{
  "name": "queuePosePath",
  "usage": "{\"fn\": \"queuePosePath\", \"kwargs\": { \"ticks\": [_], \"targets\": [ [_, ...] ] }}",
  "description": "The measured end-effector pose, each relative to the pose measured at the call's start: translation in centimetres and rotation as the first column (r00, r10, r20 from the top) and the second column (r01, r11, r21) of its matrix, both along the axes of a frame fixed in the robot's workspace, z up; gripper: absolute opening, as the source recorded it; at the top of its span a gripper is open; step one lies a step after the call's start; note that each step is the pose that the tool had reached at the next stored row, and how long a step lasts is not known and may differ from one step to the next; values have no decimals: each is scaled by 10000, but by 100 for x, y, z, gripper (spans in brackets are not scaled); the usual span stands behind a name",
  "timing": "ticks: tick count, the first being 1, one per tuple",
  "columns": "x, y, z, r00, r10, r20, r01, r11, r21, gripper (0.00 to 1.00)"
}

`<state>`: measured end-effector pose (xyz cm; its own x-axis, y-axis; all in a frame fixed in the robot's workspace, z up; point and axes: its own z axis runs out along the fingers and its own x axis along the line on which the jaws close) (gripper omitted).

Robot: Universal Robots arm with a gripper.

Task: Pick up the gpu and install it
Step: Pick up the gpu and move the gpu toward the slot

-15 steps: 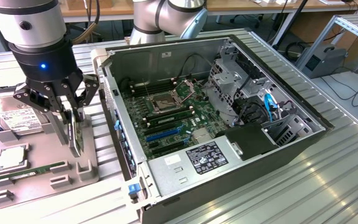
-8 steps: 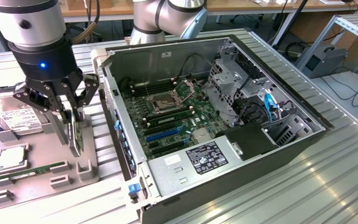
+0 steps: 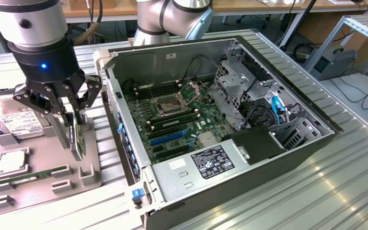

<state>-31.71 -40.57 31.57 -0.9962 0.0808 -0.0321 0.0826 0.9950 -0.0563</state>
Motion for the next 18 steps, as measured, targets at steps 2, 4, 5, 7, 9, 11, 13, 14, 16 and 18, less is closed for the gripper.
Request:
{"fn": "queuePosePath", "kwargs": {
  "ticks": [2,4,5,7,9,11,13,14,16,18],
  "targets": [
    [0,0,4,10000,0,-1,0,10000,0,27],
    [0,0,9,10000,0,-1,0,10000,-1,27],
    [0,0,11,10000,0,-1,0,10000,0,27],
    [0,0,16,10000,0,-1,0,10000,-1,27],
    [0,0,20,10000,0,-1,0,10000,0,27],
    [0,0,24,10000,0,-1,0,10000,0,27],
    [0,0,28,10000,0,-1,0,10000,0,27],
    [0,0,30,10000,0,-1,0,10000,0,27],
    [0,0,34,10000,0,-1,0,10000,0,27],
    [0,0,38,10000,0,-1,0,10000,0,27]
  ]
}}
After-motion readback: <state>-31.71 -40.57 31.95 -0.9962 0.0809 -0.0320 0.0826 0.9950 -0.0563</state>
